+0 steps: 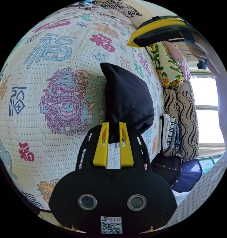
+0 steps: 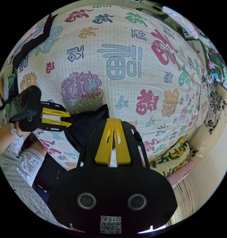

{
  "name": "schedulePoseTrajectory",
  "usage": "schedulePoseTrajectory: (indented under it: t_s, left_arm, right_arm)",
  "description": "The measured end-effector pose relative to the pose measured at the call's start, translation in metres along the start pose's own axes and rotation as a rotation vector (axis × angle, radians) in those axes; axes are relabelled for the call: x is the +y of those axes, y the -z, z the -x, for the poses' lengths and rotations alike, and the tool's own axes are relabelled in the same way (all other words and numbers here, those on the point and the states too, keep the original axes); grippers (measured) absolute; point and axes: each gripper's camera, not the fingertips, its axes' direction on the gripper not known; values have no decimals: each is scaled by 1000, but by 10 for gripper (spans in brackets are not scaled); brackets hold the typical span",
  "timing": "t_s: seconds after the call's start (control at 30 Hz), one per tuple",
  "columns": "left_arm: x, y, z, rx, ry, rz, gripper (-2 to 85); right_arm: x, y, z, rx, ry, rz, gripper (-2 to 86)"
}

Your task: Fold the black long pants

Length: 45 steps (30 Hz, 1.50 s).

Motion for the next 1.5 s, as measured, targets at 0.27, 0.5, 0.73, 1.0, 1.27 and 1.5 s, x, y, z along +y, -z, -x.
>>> schedulePoseTrajectory:
  t_s: [0.27,0.5,0.73,1.0,1.27,1.5]
  left_arm:
    - [33,10,17,31,35,-37,73]
    - [63,35,25,23,26,-147,89]
    - [66,15,52,113,36,-110,136]
    - [85,-11,60,251,21,-38,133]
    - [111,-20,63,379,34,17,80]
    - [195,57,42,386,-9,-141,70]
  right_arm:
    - [41,-28,-26,-232,-148,-92,-5]
    - [150,-73,-64,-623,-588,-307,24]
    - [255,-158,-55,-1022,-1027,-587,93]
    - [255,-183,-32,-1254,-932,-622,135]
    - [268,-170,-19,-1391,-868,-594,73]
    - [268,-57,31,-1373,-671,-722,63]
